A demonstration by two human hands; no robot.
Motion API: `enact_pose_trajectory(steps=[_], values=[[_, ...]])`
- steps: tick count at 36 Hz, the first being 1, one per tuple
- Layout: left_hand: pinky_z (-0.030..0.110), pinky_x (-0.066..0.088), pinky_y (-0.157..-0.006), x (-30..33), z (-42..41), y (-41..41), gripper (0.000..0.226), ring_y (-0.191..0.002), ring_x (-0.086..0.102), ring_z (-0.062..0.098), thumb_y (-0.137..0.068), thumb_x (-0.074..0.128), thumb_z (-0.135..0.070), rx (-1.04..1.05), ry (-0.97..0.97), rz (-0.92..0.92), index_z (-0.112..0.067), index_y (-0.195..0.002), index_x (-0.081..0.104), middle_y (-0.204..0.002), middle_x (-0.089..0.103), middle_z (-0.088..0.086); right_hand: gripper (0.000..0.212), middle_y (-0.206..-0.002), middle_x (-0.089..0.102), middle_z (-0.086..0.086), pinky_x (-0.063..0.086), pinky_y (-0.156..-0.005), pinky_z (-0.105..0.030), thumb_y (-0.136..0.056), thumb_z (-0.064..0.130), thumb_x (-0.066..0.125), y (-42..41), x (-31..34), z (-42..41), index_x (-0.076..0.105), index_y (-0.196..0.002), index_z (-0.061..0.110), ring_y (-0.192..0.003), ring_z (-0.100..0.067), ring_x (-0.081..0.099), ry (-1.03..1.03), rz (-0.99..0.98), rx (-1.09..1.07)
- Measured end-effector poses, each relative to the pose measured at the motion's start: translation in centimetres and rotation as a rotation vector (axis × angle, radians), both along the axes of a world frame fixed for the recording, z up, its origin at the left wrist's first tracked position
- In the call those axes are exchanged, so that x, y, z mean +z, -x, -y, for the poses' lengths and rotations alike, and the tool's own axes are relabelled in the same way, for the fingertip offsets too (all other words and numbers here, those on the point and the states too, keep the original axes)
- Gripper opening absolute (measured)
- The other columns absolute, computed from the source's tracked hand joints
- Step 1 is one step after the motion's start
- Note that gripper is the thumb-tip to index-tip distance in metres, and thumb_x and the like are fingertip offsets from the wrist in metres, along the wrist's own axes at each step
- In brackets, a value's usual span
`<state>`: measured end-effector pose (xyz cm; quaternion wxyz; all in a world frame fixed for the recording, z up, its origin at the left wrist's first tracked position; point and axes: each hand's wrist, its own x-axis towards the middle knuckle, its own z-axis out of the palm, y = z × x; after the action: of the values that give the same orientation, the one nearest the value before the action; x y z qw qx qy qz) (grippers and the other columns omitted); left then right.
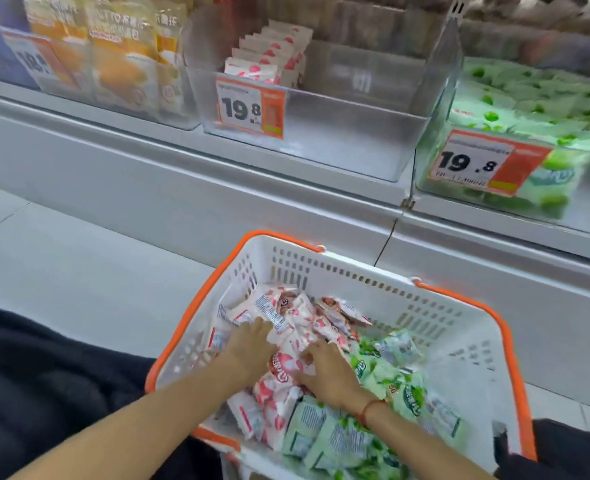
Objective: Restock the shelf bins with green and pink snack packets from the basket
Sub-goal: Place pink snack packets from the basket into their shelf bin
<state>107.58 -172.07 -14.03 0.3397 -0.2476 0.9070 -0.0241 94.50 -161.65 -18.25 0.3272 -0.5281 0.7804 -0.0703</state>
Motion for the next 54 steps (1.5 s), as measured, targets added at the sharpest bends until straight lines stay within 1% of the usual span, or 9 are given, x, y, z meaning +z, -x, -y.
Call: enact_pose_trajectory(steps=[5, 8, 14, 22, 25, 35, 40, 44, 54], values=[[0.042, 0.037, -0.105, 0.4, 0.8, 0.7, 0.041, -0.137, 0.022, 0.029, -0.097, 0.048, -0.030, 0.047, -0.069, -0.053, -0.028, -0.139, 0.048, -0.149, 0.024, 0.009, 0.030, -0.073, 0.073, 0.000, 0.056, -0.070, -0.033, -0.088, 0.032, 0.064, -0.5, -0.9, 0.8, 0.075, -0.074, 0.008, -0.066, -0.011, 0.062, -0.102, 0.177, -0.209], [0.041, 0.036, -0.104, 0.6, 0.8, 0.9, 0.047, -0.140, 0.016, 0.028, -0.096, 0.051, -0.022, 0.081, -0.114, -0.057, -0.033, -0.141, 0.044, -0.153, 0.018, 0.008, 0.044, -0.036, 0.043, 0.009, 0.031, -0.043, -0.022, -0.085, 0.038, 0.066, -0.6, -0.2, 1.1, 0.045, -0.050, 0.020, -0.043, -0.006, 0.038, -0.081, 0.230, -0.236], [0.042, 0.030, -0.109, 2.1, 1.9, 0.6, 0.056, -0.142, 0.019, 0.024, -0.094, 0.053, -0.039, 0.194, -0.254, -0.143, -0.032, -0.146, 0.033, -0.156, 0.016, 0.002, 0.054, -0.044, 0.027, 0.008, 0.017, -0.041, -0.019, -0.077, 0.028, 0.077, 0.3, 1.5, 2.1, 0.031, -0.050, 0.021, -0.040, -0.005, 0.028, -0.056, 0.390, -0.224], [0.027, 0.044, -0.094, 9.4, 7.4, 1.1, 0.056, -0.105, 0.056, 0.015, -0.087, 0.068, -0.034, 0.478, -0.632, -0.436, -0.011, -0.133, 0.047, -0.127, 0.056, 0.001, 0.024, -0.088, 0.065, -0.007, 0.056, -0.065, -0.027, -0.084, 0.019, 0.071, 4.7, 11.5, 4.9, 0.067, -0.098, 0.000, -0.070, -0.013, 0.062, 0.126, 0.669, -0.213], [0.034, 0.047, -0.080, 12.9, 9.7, 1.4, 0.019, -0.076, 0.057, 0.014, -0.080, 0.076, -0.027, 0.411, -0.753, -0.699, -0.014, -0.082, 0.061, -0.081, 0.062, 0.001, 0.018, -0.079, 0.065, -0.002, 0.052, -0.062, -0.021, -0.085, 0.019, 0.071, 4.6, 16.3, 5.6, 0.068, -0.094, 0.004, -0.060, -0.005, 0.059, 0.285, 0.637, -0.228], [0.008, 0.041, -0.067, 25.1, 13.8, 1.2, 0.012, -0.068, 0.060, -0.005, -0.084, 0.071, -0.016, 0.356, -0.726, -1.158, -0.021, -0.076, 0.064, -0.066, 0.066, -0.016, 0.015, -0.070, 0.071, 0.005, 0.051, -0.062, -0.030, -0.078, 0.027, 0.076, 4.0, 26.3, 9.7, 0.071, -0.081, 0.013, -0.062, -0.002, 0.060, 0.700, 0.234, -0.188], [0.015, 0.041, -0.088, 25.6, 16.4, 1.6, 0.028, -0.107, 0.058, 0.007, -0.090, 0.062, -0.033, 0.464, -0.326, -1.517, -0.021, -0.115, 0.067, -0.115, 0.067, -0.006, 0.008, -0.063, 0.070, 0.007, 0.051, -0.051, -0.030, -0.080, 0.022, 0.074, 5.1, 31.2, 12.8, 0.071, -0.074, 0.017, -0.057, -0.005, 0.061, 0.938, 0.211, -0.199], [0.032, 0.031, -0.104, 25.6, 18.6, 0.7, 0.037, -0.130, 0.036, 0.017, -0.098, 0.046, -0.026, 0.416, 0.227, -1.284, -0.019, -0.135, 0.046, -0.140, 0.046, -0.004, 0.012, -0.079, 0.074, 0.004, 0.057, -0.059, -0.028, -0.081, 0.026, 0.073, 6.4, 35.4, 16.8, 0.073, -0.090, 0.018, -0.070, -0.010, 0.070, 1.038, 0.175, -0.235], [0.030, 0.026, -0.102, 24.8, 19.9, 0.4, 0.047, -0.132, 0.031, 0.017, -0.090, 0.050, -0.018, 0.341, 0.479, -1.124, -0.022, -0.137, 0.043, -0.138, 0.048, -0.005, 0.018, -0.097, 0.071, -0.011, 0.056, -0.086, -0.037, -0.079, 0.019, 0.075, 7.2, 33.8, 30.7, 0.063, -0.080, 0.006, -0.091, -0.023, 0.068, 0.475, 0.210, -0.278]])
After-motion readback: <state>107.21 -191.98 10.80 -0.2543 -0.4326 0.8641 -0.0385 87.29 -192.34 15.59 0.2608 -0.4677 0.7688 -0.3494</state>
